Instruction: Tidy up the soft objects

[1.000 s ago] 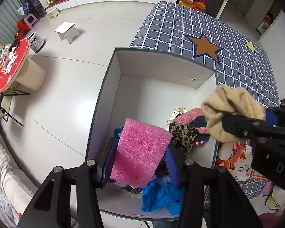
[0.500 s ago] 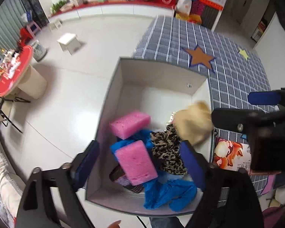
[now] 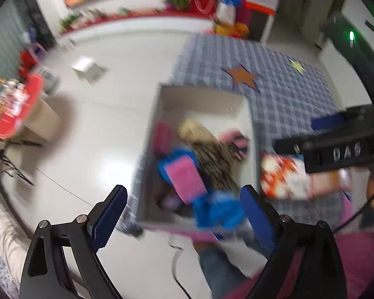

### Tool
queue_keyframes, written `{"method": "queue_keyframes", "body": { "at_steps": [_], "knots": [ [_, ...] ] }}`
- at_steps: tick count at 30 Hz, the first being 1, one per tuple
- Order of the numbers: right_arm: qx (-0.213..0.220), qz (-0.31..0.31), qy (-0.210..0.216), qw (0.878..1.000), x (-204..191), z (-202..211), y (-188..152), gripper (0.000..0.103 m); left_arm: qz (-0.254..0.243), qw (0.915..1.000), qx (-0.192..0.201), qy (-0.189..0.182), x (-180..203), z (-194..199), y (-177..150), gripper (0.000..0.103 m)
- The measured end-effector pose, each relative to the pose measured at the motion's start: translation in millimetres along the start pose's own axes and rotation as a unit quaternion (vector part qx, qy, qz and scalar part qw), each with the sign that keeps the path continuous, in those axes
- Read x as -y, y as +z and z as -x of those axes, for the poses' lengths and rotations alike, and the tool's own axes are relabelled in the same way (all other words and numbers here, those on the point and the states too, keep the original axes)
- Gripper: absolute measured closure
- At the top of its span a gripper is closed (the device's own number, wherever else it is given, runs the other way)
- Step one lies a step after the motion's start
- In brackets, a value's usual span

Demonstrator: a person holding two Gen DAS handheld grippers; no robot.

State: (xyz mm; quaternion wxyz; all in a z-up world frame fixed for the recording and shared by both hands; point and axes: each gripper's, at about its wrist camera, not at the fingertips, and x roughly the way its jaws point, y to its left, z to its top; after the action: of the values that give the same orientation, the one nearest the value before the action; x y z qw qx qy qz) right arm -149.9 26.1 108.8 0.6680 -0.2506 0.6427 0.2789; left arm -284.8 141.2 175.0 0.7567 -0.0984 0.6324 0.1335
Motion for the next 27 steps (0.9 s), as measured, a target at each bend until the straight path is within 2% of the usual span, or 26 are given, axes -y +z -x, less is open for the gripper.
{"method": "queue_keyframes", "body": {
  "at_steps": [4, 5, 6, 8, 11, 27],
  "knots": [
    [-0.004, -0.023, 0.000, 1.000, -7.0, 5.2, -21.5, 0.008, 0.017, 0.9989, -0.031, -0.032, 6.6, 2.9, -12.5, 0.009],
    [-0.009, -0.024, -0.002, 1.000, -10.8, 2.9, -27.0, 0.004, 0.011, 0.9989, -0.032, -0.032, 10.2, 2.4, -14.3, 0.009],
    [-0.018, -0.023, -0.002, 1.000, -14.4, -1.8, -31.4, 0.000, -0.001, 0.9990, -0.034, -0.028, 13.5, 1.2, -15.2, 0.009],
    [-0.028, -0.025, 0.001, 0.999, -19.1, -8.2, -36.2, 0.000, -0.020, 0.9992, -0.034, -0.011, 16.7, 1.7, -16.7, 0.009],
    [-0.031, -0.027, 0.008, 0.999, -27.3, -11.6, -41.4, 0.000, -0.030, 0.9990, -0.033, -0.007, 13.0, 2.7, -22.2, 0.009],
    [-0.045, -0.039, 0.016, 0.998, -41.9, -19.9, -53.2, 0.000, -0.022, 0.9983, -0.052, -0.014, -1.8, 3.4, -39.7, 0.009]
  ]
}}
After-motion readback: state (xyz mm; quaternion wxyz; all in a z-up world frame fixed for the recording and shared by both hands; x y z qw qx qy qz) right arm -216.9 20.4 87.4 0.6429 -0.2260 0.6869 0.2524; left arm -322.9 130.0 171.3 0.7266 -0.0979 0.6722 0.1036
